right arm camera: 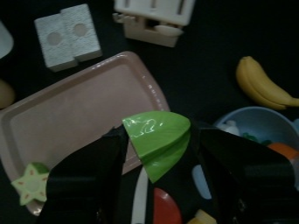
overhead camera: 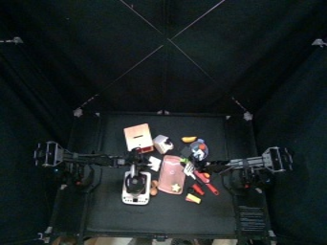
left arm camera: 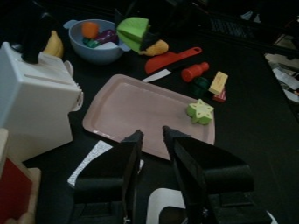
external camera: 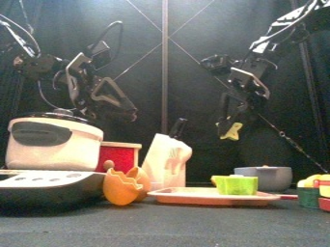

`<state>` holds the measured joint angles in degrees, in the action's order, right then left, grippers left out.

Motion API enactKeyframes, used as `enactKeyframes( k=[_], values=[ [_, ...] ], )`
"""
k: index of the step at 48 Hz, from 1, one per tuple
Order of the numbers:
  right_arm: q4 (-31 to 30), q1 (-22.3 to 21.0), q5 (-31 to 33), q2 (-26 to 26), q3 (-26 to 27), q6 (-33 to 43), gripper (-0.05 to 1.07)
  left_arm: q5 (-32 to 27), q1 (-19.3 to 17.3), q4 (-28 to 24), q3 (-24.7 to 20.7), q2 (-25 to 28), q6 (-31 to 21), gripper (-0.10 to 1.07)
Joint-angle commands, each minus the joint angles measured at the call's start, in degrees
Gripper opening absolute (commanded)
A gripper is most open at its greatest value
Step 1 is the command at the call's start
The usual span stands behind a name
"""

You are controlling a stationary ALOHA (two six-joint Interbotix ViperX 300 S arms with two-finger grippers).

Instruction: Put starfruit top in bowl

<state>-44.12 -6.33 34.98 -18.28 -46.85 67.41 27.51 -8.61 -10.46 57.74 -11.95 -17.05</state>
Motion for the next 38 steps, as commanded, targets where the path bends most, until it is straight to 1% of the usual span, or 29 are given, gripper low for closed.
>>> enactKeyframes(
  k=[1,5,12,17,22,27,38],
  values=[
    [-0.5,-4.5,-0.5,-2.9,-1.3,0.0,0.79,0.5,-0.1,0.0,-0.6,-0.6,0.0,0.69],
    [-0.7,-8.6,-2.3,-3.1,-2.9,0.0,0.79,0.5,-0.1,0.0,-0.6,-0.6,0.0,0.69],
    [-1.0,-14.2,-6.6,-1.1,-4.6,0.0,0.79,0.5,-0.2,0.1,-0.7,-0.6,0.0,0.69],
    [-1.0,-16.7,-8.9,1.1,-5.2,0.0,0.79,0.5,-0.2,0.0,-0.6,-0.6,-0.1,0.69],
    [-1.2,-18.3,-10.5,3.6,-5.2,-0.1,0.79,0.5,-0.1,0.0,-0.5,-0.6,-0.2,0.69],
    [-1.8,-18.6,-10.6,5.3,-5.0,-0.1,0.8,0.5,-0.1,0.3,-0.6,-0.6,-0.1,0.69],
    [-1.5,-18.8,-10.5,6.2,-4.8,0.0,0.81,0.5,-0.1,0.8,-0.5,-0.6,0.0,0.69]
  ],
)
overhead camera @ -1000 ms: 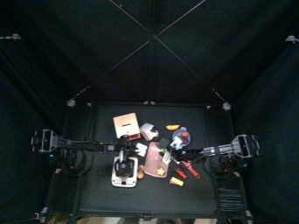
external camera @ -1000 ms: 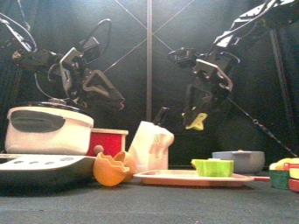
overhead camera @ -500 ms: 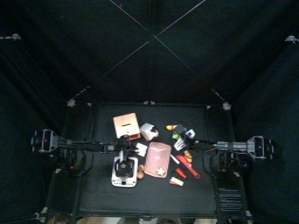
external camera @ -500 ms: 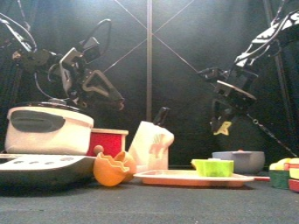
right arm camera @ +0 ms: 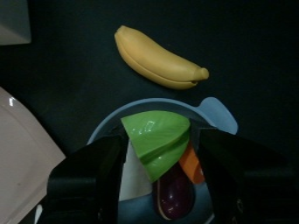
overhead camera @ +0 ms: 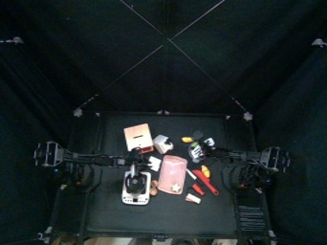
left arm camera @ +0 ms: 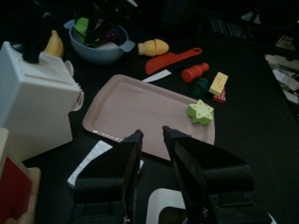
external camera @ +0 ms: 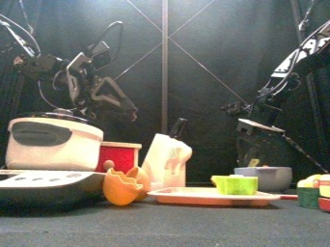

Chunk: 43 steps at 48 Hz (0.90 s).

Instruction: Put starfruit top in bowl

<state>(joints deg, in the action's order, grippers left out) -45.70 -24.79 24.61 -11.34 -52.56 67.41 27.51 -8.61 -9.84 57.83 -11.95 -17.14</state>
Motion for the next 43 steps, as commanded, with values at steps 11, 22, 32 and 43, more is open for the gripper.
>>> enactKeyframes(
  k=[11,22,32,43],
  values=[
    [0.4,-0.4,-0.3,-0.7,1.0,0.0,0.95,0.5,-0.1,0.2,-0.6,-0.7,0.1,0.69],
    [0.4,-0.4,-0.3,-0.7,1.0,0.0,1.02,0.5,0.1,0.2,-0.6,-0.6,0.1,0.69],
    [0.4,-0.1,-0.3,-0.8,1.0,0.0,1.02,0.5,0.2,0.2,-0.6,-0.6,0.1,0.69],
    [0.4,0.8,0.3,-1.8,1.1,-0.2,1.02,0.5,0.3,0.2,-0.6,-0.6,0.1,0.69]
  ],
)
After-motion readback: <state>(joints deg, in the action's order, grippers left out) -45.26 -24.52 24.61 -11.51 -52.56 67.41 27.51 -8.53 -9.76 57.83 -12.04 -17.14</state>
